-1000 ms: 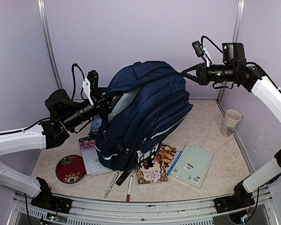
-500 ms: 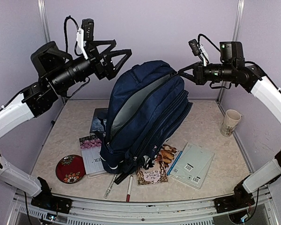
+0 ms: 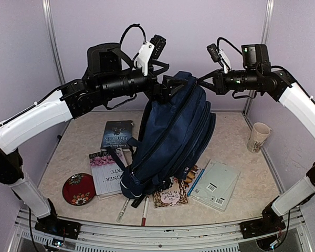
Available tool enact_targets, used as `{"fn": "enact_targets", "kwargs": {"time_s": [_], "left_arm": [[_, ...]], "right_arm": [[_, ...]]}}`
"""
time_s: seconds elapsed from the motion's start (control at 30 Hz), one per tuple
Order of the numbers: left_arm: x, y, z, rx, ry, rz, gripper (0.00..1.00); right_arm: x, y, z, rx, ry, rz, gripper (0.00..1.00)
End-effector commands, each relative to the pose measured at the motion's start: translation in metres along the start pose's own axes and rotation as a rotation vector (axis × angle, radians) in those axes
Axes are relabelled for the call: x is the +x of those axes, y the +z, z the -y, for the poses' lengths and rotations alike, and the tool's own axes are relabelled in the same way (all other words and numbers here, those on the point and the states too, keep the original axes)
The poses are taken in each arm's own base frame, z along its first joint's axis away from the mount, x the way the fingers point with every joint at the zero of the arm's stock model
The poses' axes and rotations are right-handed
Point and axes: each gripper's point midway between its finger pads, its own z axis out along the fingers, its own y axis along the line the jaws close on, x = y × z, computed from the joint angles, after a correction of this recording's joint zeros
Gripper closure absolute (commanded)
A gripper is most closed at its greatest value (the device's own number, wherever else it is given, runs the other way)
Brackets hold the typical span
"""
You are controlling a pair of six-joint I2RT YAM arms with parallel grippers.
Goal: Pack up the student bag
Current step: Hold the largest pocket of the student bag.
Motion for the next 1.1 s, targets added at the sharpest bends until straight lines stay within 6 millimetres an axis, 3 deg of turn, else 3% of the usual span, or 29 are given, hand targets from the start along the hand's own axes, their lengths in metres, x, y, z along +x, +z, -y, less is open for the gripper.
{"fn": "enact_targets", "kwargs": {"time_s": [0.0, 0.2, 0.3, 0.4, 0.57, 0.6, 0.63, 0.67, 0.77, 0.9, 0.97, 1.07], "left_arm": [[0.019, 0.008, 0.006, 0.046, 0.029, -0.099, 0.01], [0.037, 0.019, 0.014, 0.074, 0.065, -0.170, 0.01], [0.053, 0.025, -0.004, -0.021, 0.102, -0.242, 0.01], [0.053, 0.022, -0.032, -0.185, 0.132, -0.261, 0.08], [0.044, 0.013, -0.035, -0.221, 0.184, -0.245, 0.49], [0.046, 0.014, -0.033, -0.204, 0.183, -0.245, 0.61], [0.045, 0.014, -0.032, -0.191, 0.179, -0.240, 0.85], [0.043, 0.014, -0.030, -0.179, 0.177, -0.228, 0.97], [0.026, 0.011, -0.025, -0.152, 0.192, -0.146, 1.00], [-0.015, -0.012, -0.025, -0.180, 0.251, 0.029, 1.00], [-0.035, -0.030, -0.028, -0.217, 0.276, 0.114, 1.00], [-0.053, -0.057, -0.023, -0.228, 0.337, 0.214, 1.00]], "right_arm": [[-0.038, -0.012, -0.010, -0.003, -0.055, 0.102, 1.00], [-0.044, -0.014, -0.010, 0.012, -0.065, 0.110, 1.00], [-0.049, -0.016, -0.011, 0.013, -0.071, 0.118, 1.00], [-0.057, -0.020, -0.012, 0.024, -0.085, 0.127, 1.00], [-0.070, -0.028, -0.013, 0.041, -0.111, 0.154, 1.00], [-0.073, -0.029, -0.013, 0.044, -0.115, 0.161, 1.00], [-0.075, -0.030, -0.013, 0.048, -0.117, 0.166, 1.00], [-0.078, -0.031, -0.012, 0.056, -0.118, 0.170, 1.00], [-0.087, -0.037, -0.006, 0.101, -0.128, 0.195, 1.00], [-0.101, -0.051, 0.006, 0.177, -0.154, 0.223, 1.00], [-0.096, -0.055, 0.018, 0.196, -0.142, 0.217, 1.00], [-0.069, -0.055, 0.043, 0.191, -0.085, 0.192, 1.00]]}}
